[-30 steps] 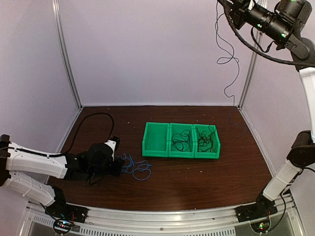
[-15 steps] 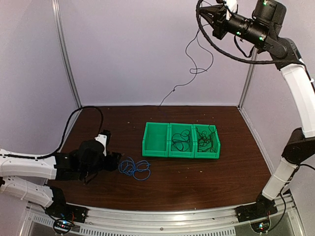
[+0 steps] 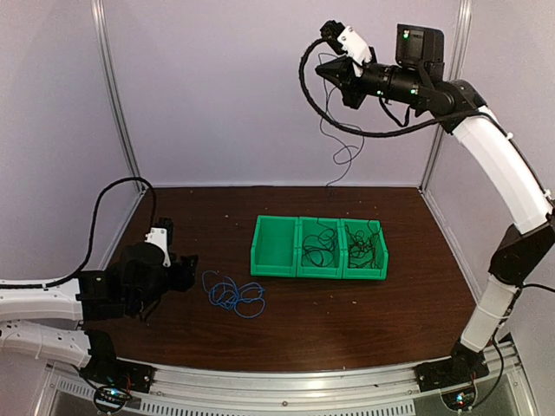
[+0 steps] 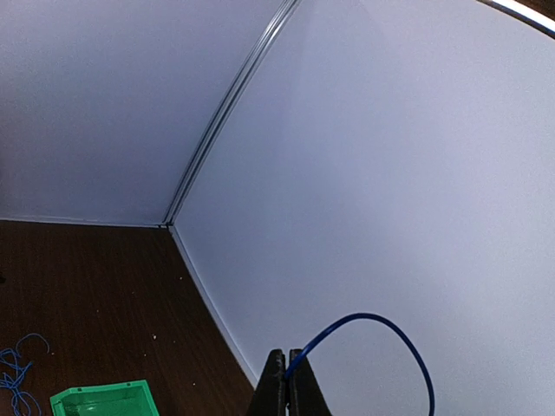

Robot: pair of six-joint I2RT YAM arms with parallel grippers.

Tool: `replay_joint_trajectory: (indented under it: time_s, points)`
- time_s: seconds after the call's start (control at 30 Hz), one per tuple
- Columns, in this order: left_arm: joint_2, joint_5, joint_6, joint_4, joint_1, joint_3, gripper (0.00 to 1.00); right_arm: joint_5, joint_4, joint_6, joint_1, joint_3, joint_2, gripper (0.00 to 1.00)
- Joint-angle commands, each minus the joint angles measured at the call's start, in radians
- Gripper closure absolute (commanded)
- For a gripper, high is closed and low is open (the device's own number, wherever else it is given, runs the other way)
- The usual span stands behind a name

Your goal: Untangle the cables

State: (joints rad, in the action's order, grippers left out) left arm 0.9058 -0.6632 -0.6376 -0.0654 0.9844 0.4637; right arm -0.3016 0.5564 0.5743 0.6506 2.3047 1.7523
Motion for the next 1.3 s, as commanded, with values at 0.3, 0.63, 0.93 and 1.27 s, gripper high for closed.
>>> replay_joint_trajectory:
  time_s: [0.3,0.63,0.93,1.27]
  points:
    - [0.036,-0.024,0.030,0.052,-0.008,-0.008,0.39,-0.010,0.019,0.047,-0.016,-0.286,-0.047,1.00]
    - [0.067,-0.027,0.051,0.086,-0.018,0.011,0.39,-0.105,0.038,0.019,-0.033,-0.428,-0.060,1.00]
    - [0.193,0.058,0.127,0.155,-0.077,0.108,0.37,-0.213,0.011,-0.007,-0.082,-0.567,-0.090,1.00]
    - [0.278,0.086,0.131,0.188,-0.087,0.148,0.37,-0.300,-0.294,-0.170,-0.098,-0.832,-0.146,1.00]
